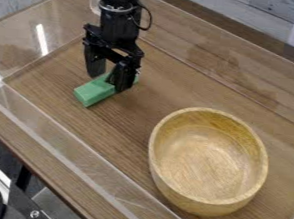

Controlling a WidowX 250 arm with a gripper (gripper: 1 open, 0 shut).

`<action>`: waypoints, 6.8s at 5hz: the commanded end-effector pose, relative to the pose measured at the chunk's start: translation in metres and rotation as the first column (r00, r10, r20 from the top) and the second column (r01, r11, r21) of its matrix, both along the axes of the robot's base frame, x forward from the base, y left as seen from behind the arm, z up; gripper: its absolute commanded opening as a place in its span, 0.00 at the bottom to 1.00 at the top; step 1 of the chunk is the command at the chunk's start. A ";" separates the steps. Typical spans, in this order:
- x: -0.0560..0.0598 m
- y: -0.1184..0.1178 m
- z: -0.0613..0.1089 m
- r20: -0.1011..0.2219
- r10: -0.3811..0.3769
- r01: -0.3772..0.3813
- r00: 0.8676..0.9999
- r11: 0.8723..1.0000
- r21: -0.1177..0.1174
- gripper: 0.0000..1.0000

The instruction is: Put the green block in the brown bowl

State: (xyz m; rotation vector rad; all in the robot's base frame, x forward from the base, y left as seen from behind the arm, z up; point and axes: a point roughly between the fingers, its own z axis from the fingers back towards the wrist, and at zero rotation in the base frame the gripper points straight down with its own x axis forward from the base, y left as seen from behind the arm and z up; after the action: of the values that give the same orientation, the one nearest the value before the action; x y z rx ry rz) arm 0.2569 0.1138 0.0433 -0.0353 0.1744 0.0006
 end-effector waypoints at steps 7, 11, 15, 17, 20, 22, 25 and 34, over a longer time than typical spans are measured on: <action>0.007 0.005 0.018 0.073 -0.009 0.008 0.997 1.000 0.016 1.00; 0.014 0.010 0.002 0.052 -0.003 0.002 0.999 1.000 0.015 1.00; 0.038 0.011 0.017 0.113 -0.029 0.030 0.993 1.000 0.001 0.00; 0.050 0.013 0.013 0.120 -0.043 0.043 0.992 0.999 -0.001 0.00; 0.061 0.014 0.013 0.137 -0.053 0.054 0.989 0.999 -0.007 0.00; 0.067 0.015 0.017 0.156 -0.058 0.061 0.986 0.998 -0.014 0.00; 0.076 0.017 0.021 0.180 -0.068 0.073 0.981 0.997 -0.022 0.00; 0.035 -0.084 0.114 0.300 -0.201 0.227 0.932 0.972 -0.055 0.00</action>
State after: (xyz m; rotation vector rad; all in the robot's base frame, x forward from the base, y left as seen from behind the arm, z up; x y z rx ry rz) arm 0.2876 0.0268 0.1381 -0.1235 -0.0515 -0.2367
